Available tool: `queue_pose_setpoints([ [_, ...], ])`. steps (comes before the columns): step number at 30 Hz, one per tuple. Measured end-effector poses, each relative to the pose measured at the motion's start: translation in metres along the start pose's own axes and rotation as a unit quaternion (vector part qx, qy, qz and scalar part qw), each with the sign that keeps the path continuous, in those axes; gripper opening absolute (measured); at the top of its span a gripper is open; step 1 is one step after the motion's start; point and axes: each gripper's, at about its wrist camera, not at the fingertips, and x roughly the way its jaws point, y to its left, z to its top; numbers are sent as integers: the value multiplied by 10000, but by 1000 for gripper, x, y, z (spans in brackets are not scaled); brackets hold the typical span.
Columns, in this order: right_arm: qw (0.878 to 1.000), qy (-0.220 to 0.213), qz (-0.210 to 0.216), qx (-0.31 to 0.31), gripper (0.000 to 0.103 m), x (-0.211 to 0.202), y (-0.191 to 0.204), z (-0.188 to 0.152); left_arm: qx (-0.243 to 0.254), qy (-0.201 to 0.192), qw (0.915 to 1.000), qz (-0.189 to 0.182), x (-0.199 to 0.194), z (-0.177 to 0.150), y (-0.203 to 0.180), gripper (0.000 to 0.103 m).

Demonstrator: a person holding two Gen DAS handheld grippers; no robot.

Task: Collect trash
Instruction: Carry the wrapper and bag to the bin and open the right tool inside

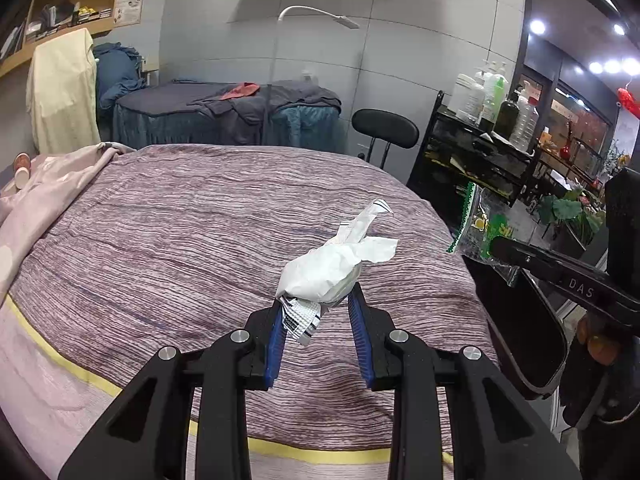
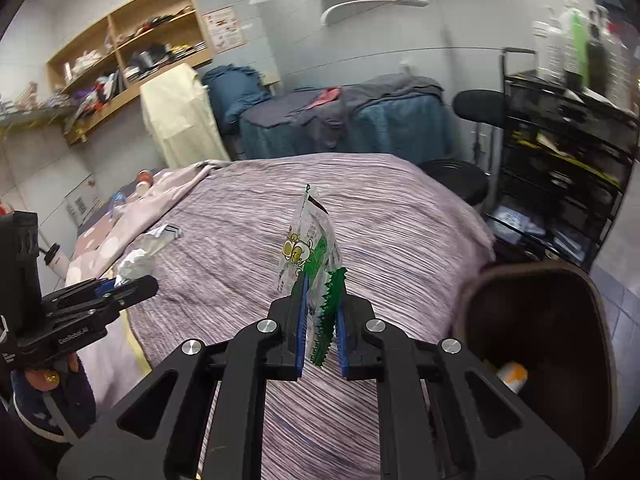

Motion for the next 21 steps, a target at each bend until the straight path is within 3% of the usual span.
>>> queue_pose_setpoints([
  [10,9951,-100,-765,622,13,-42,-72,-33,212,36,9986,-475,6,-1,-50,29],
  [21,9782,127,-1633,1274,13,-54,-144,-77,422,103,9953,-862,11,-4,-102,29],
])
